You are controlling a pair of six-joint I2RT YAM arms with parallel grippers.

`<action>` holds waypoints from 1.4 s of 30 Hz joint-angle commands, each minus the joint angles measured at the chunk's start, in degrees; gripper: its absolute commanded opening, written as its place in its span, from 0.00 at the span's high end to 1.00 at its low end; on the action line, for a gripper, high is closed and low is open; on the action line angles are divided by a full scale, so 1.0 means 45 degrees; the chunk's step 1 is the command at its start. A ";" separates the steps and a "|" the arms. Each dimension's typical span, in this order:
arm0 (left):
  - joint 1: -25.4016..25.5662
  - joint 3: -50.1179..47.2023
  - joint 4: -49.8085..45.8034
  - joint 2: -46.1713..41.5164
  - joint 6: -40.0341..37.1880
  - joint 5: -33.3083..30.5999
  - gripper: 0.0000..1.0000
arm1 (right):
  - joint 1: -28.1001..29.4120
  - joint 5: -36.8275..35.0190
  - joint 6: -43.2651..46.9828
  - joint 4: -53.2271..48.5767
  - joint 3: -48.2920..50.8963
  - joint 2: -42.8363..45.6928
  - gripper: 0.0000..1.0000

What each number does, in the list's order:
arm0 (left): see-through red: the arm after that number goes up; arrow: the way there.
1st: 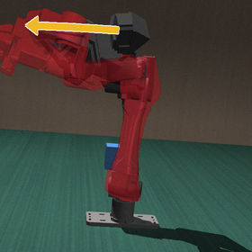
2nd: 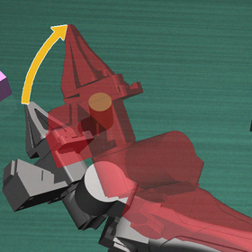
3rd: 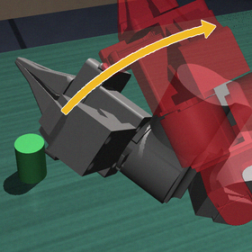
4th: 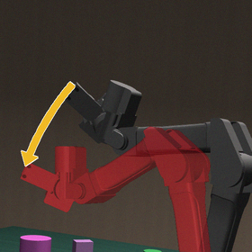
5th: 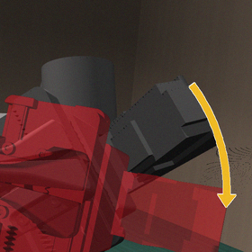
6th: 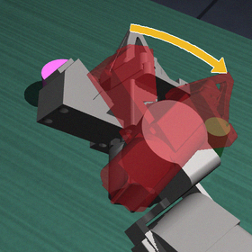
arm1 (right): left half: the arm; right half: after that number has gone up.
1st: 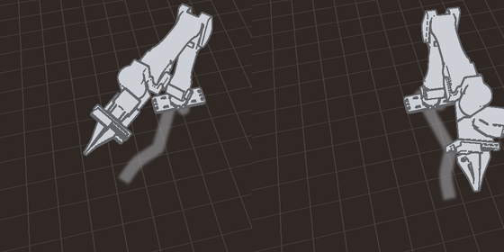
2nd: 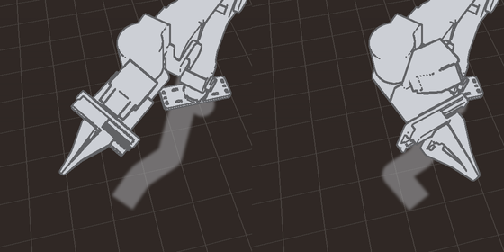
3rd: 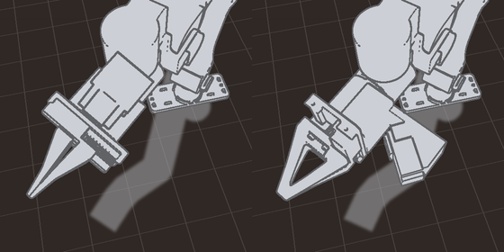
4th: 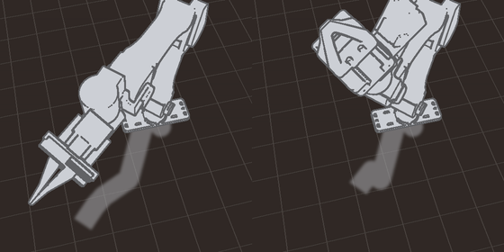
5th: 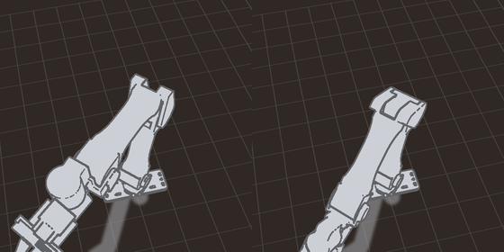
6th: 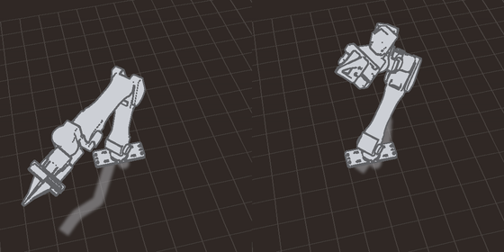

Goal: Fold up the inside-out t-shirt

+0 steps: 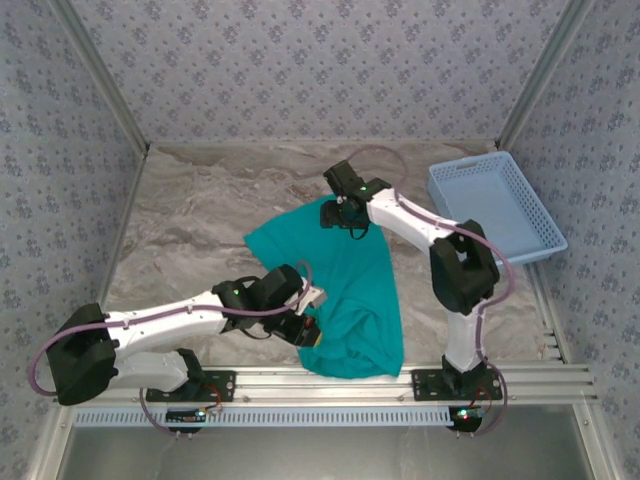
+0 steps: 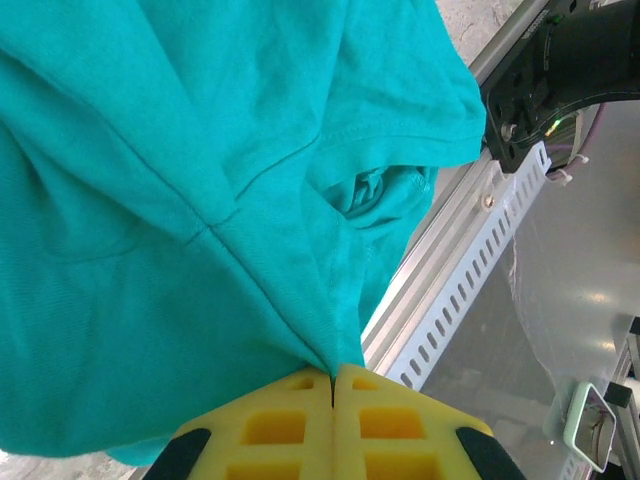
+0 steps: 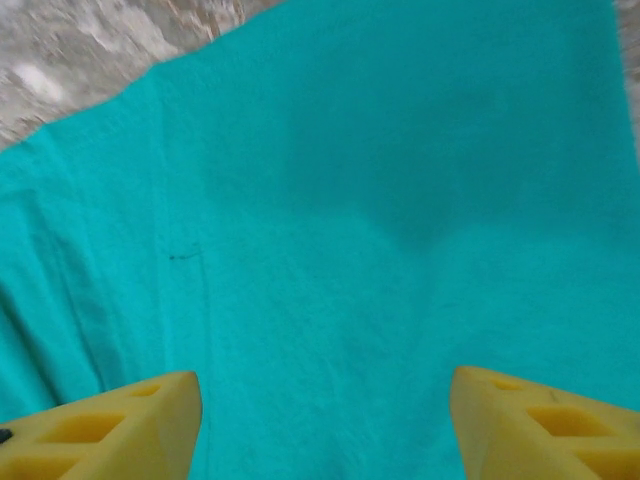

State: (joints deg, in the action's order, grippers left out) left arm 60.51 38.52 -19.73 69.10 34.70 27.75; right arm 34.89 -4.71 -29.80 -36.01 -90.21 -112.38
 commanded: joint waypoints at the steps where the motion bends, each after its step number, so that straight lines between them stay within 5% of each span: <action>1: 0.0020 0.0407 -0.0555 -0.0245 -0.0191 0.0082 1.00 | 0.0004 0.0007 0.0131 -0.0673 -0.0681 -0.1001 0.34; 5: -0.0352 0.0638 -0.1481 -0.0629 -0.0214 -0.0448 1.00 | -0.0231 0.0091 -0.0091 -0.0084 -0.1293 -0.2286 0.43; 10: -0.2162 0.0333 -0.2630 -0.1414 0.0098 -0.0192 1.00 | -0.1033 -0.0248 -0.1276 0.0282 -0.1794 -0.3429 0.60; 18: -0.5135 0.0048 -0.4033 -0.2857 -0.0753 0.1351 1.00 | -0.3297 -0.0395 -0.2522 0.0715 -0.0676 -0.3074 0.63; 22: -0.4813 0.0248 -0.3963 -0.2094 -0.1014 0.2436 1.00 | -0.3734 -0.0191 -0.2241 0.0551 0.0350 -0.1662 0.60; 27: -0.3026 0.0748 -0.3649 -0.0820 -0.1269 0.2521 1.00 | -0.3544 -0.0082 -0.1608 -0.0105 0.0291 -0.0265 0.49; 32: -0.2270 0.0969 -0.3488 0.0032 -0.1555 0.2583 1.00 | -0.2813 0.0651 -0.0961 -0.1195 -0.2133 -0.1316 0.44; 42: -0.2294 0.0780 -0.3276 -0.0285 -0.1496 0.1945 1.00 | -0.0288 -0.0014 -0.1872 -0.2766 -0.4962 -0.3626 0.53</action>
State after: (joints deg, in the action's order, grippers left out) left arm 50.00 41.67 -34.50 69.04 28.51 36.73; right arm 30.85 -2.50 -36.47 -42.17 -110.19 -126.56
